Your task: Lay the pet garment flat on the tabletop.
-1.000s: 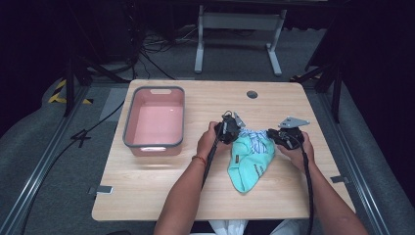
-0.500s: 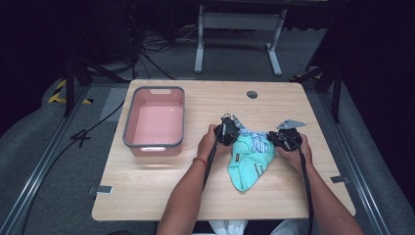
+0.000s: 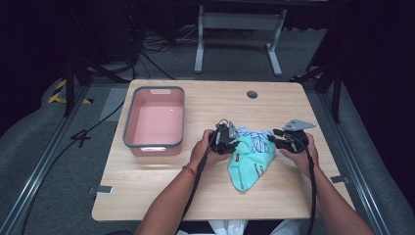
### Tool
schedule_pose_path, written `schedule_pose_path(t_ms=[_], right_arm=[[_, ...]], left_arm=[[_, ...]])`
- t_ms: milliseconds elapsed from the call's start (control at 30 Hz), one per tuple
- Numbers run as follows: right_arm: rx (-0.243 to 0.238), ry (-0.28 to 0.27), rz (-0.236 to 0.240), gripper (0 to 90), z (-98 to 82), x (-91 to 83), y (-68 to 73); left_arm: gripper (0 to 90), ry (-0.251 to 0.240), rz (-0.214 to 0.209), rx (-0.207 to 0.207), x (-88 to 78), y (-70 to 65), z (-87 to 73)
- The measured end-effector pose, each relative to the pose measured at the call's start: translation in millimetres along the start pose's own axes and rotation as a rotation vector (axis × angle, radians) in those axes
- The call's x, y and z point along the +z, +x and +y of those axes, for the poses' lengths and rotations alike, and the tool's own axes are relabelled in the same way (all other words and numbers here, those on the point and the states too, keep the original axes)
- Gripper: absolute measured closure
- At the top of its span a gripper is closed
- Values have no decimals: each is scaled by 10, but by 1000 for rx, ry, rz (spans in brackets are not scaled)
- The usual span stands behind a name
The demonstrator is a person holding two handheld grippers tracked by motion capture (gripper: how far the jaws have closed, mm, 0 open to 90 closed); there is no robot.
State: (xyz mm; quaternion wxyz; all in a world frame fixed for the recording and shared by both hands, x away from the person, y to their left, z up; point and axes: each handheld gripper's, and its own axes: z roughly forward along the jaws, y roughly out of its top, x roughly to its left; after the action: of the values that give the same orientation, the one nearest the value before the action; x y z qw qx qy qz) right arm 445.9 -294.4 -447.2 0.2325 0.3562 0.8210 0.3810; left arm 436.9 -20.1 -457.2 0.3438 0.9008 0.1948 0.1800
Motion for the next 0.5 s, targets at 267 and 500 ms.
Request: schedule_pose_path(t_ms=[267,500], right_arm=[[-92,20,125,579,76,-127,431],[-147,60,213,566,58,50,820]], left_arm=[[784,55,-112,106,-148,-300,-156],[802,76,-162,117,-193,-436,-233]])
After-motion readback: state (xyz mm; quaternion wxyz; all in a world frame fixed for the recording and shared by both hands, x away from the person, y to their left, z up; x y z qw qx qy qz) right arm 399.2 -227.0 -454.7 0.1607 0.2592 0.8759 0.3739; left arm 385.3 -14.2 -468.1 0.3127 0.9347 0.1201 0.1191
